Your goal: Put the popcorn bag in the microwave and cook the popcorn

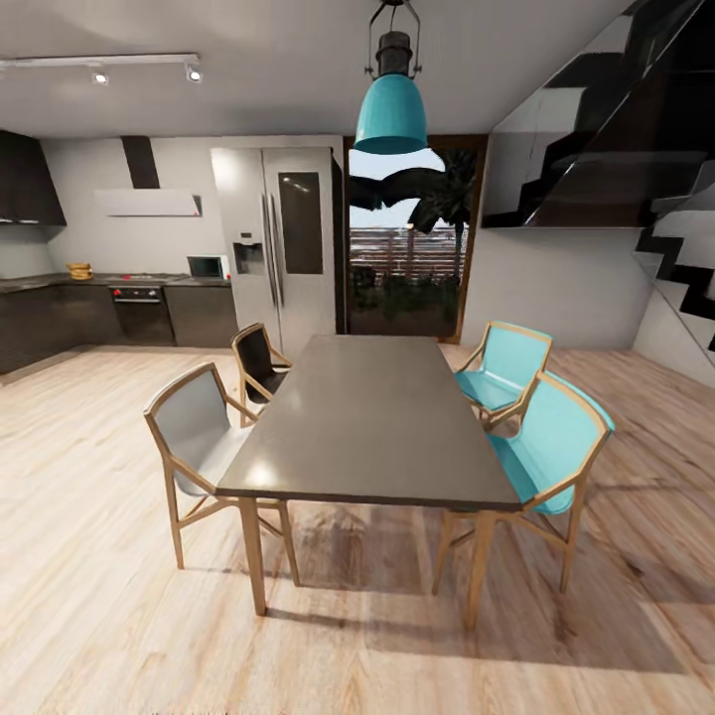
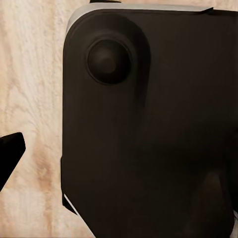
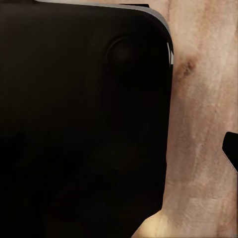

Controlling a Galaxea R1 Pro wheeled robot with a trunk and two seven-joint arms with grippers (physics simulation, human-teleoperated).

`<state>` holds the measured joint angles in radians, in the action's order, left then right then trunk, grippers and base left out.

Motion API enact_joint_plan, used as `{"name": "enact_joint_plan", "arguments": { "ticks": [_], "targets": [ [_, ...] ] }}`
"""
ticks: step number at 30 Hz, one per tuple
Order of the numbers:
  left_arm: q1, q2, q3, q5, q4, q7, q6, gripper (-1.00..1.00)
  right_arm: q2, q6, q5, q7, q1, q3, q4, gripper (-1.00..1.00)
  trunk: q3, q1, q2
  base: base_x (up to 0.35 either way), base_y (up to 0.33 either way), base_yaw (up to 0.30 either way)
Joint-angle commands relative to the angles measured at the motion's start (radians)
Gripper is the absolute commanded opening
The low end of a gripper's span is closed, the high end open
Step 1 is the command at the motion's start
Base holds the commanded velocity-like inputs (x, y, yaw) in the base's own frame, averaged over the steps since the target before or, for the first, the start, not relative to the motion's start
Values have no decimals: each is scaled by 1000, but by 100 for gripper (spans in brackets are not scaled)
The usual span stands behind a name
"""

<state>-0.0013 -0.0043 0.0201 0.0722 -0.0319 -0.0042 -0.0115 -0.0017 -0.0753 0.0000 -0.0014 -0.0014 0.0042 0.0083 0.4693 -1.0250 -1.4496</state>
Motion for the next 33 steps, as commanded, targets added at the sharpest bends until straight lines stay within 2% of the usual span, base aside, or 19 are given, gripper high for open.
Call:
{"name": "enact_joint_plan", "arguments": {
  "ticks": [1,33],
  "targets": [
    [0,0,1,8,0,0,-1,100,0,-4,0,0,0,0,1,100,1,0,0,0,0,269],
    [0,-6,1,8,0,0,-2,100,0,-4,0,0,0,0,1,100,1,0,0,0,0,269]
  ]
}}
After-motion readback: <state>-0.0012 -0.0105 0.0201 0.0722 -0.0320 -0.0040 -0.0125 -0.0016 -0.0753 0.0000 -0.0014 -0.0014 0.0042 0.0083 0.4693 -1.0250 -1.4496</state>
